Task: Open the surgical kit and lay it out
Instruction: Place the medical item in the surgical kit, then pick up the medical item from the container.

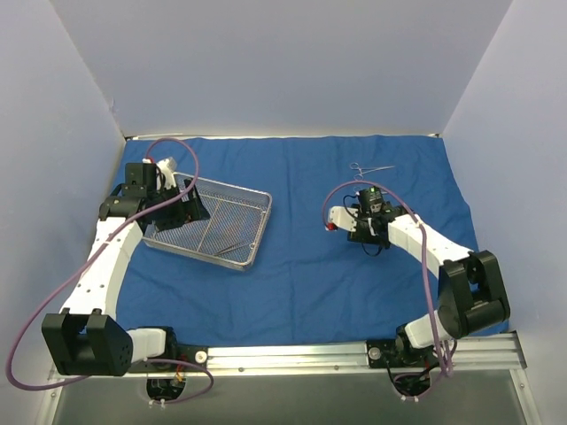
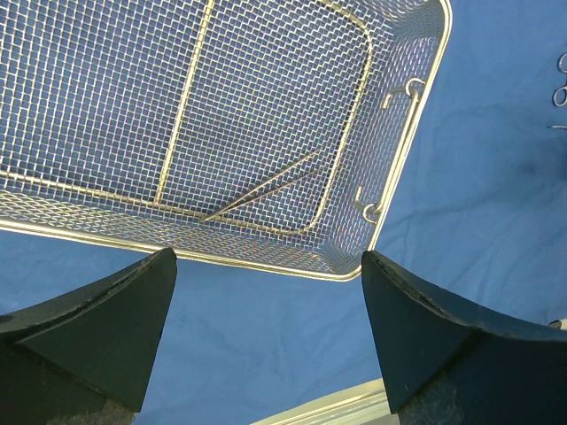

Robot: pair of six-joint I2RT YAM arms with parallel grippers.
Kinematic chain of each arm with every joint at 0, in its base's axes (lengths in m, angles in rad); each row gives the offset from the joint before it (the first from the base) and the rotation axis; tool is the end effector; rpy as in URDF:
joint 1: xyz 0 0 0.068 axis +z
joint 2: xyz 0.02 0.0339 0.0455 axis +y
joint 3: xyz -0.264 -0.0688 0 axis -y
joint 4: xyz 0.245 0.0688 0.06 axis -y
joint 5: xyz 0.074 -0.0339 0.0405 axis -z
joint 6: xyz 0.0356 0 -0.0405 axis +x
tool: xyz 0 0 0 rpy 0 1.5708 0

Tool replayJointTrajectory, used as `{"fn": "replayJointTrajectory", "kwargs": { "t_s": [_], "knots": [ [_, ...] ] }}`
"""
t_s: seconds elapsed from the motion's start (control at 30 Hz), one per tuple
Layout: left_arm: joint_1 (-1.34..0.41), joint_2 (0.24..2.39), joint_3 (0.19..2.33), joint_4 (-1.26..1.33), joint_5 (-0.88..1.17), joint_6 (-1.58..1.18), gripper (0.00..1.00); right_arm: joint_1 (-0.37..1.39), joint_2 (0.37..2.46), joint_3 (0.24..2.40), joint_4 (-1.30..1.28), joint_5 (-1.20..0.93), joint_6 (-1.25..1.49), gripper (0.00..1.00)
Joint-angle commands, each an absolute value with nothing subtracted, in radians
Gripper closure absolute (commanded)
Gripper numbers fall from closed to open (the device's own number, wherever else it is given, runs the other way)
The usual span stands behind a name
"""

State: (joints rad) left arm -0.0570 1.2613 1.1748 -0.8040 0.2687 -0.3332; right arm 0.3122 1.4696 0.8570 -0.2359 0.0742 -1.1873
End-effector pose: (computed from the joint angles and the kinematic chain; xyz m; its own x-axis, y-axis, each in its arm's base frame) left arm 0.2560 -0.0241 0.3194 -0.8059 -0.2699 -0.5269 -0.0444 0.9151 -0.4008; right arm 0.2869 0.0898 0.2022 -0.0264 -0.9803 -0.1958 -0.7593 0.1470 -0.6339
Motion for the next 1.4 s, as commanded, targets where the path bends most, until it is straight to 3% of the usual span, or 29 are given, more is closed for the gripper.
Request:
{"fn": "replayJointTrajectory", "kwargs": {
  "t_s": [0.0, 0.07, 0.1, 0.13, 0.17, 0.23, 0.37, 0.53, 0.63, 0.83, 1.07, 1.37],
  "knots": [
    [-0.049, 1.291, 1.184, -0.787, 0.288, -0.347, 0.06, 0.353, 1.407, 0.916, -0.325, 0.014, -1.062, 0.48],
    [-0.049, 1.356, 1.206, -0.821, 0.288, -0.350, 0.06, 0.402, 1.404, 0.965, -0.322, 0.021, -0.987, 0.45],
    [-0.049, 1.408, 1.215, -0.837, 0.282, -0.348, 0.06, 0.450, 1.405, 0.991, -0.324, 0.017, -0.944, 0.37],
    [-0.049, 1.431, 1.226, -0.868, 0.264, -0.347, 0.06, 0.474, 1.407, 1.053, -0.316, 0.011, -0.842, 0.23],
    [-0.049, 1.455, 1.242, -0.882, 0.253, -0.341, 0.06, 0.491, 1.417, 1.089, -0.311, -0.023, -0.784, 0.01],
    [-0.054, 1.501, 1.255, -0.900, 0.249, -0.330, 0.06, 0.520, 1.433, 1.167, -0.293, -0.093, -0.653, 0.00],
    [-0.090, 1.511, 1.267, -0.870, 0.218, -0.226, 0.01, 0.522, 1.536, 1.430, -0.282, -0.065, -0.108, 0.00],
    [-0.193, 1.499, 1.288, -0.838, 0.129, -0.127, 0.21, 0.531, 1.727, 1.747, -0.540, -0.205, 0.077, 0.00],
    [-0.332, 1.540, 1.313, -0.833, 0.011, -0.068, 0.33, 0.520, 1.669, 1.712, -0.462, -0.225, 0.133, 0.00],
    [-0.431, 1.649, 1.365, -0.856, -0.072, -0.051, 0.41, 0.390, 1.599, 1.665, -0.405, -0.386, 0.234, 0.00],
    [-0.499, 1.756, 1.385, -0.894, -0.149, -0.002, 0.38, 0.209, 1.551, 1.530, -0.239, -0.627, 0.445, 0.00],
    [-0.528, 1.873, 1.430, -0.914, -0.150, -0.002, 0.34, 0.215, 1.525, 1.540, -0.288, -0.584, 0.385, 0.00]
  ]
}}
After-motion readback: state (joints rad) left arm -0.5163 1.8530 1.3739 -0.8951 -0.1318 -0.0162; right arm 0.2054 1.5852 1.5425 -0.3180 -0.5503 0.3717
